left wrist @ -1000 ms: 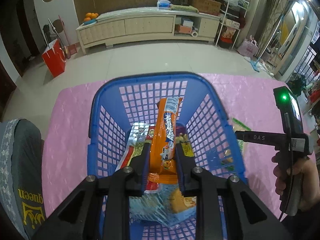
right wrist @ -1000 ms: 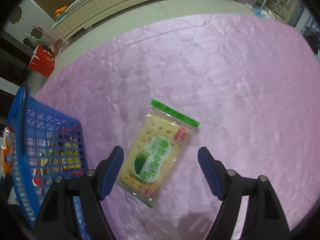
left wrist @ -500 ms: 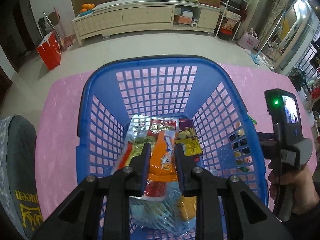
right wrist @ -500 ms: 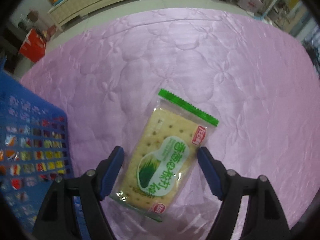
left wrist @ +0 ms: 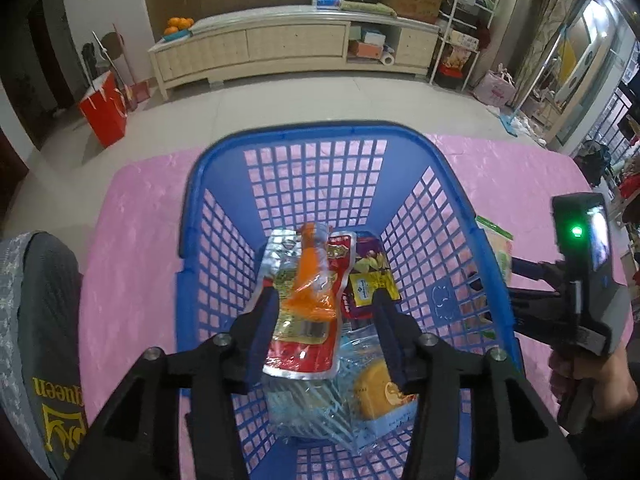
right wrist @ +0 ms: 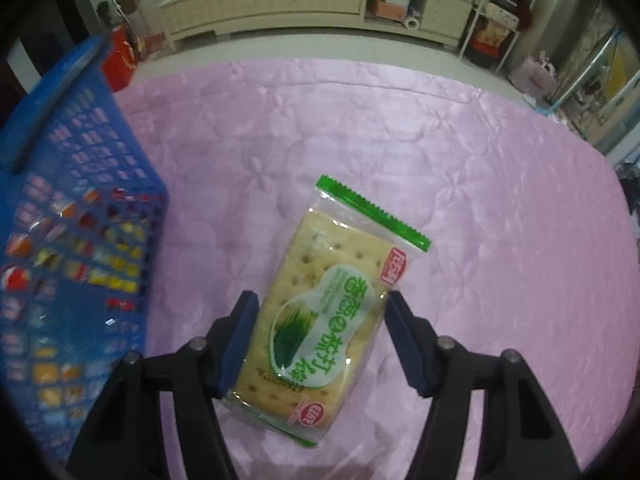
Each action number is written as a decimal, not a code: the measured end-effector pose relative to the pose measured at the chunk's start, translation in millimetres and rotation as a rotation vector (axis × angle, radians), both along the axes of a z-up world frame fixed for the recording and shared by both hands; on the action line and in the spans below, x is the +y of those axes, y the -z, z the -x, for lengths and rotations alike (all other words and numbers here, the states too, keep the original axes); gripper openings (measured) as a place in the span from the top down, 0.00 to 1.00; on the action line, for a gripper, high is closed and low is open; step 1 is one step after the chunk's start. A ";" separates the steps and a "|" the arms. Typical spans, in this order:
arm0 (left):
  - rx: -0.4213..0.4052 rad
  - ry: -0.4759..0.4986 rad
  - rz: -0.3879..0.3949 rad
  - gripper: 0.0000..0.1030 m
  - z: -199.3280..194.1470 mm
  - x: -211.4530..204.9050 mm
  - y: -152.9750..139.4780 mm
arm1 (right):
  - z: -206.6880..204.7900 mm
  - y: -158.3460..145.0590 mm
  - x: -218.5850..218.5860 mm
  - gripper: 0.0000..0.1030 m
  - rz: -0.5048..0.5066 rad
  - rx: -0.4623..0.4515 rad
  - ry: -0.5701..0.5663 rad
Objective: Organize snacks
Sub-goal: 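Grasp the green-labelled cracker pack with the right tool, then carry the cracker pack over the basket and open the right tool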
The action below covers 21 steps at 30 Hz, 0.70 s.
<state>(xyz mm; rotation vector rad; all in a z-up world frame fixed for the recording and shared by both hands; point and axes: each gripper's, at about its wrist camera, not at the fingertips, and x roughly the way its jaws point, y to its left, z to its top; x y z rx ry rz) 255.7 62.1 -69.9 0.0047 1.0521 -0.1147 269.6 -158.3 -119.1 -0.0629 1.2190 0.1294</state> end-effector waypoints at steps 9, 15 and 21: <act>-0.051 -0.017 0.002 0.48 26.4 -0.3 -25.6 | 29.9 -73.6 -2.5 0.33 -0.055 -0.131 -0.092; -0.107 -0.032 -0.010 0.48 47.1 4.4 -50.4 | 52.4 -125.3 19.8 0.33 -0.079 -0.231 -0.181; -0.183 -0.042 -0.016 0.42 64.7 18.5 -75.0 | 57.6 -159.5 50.7 0.33 -0.098 -0.307 -0.277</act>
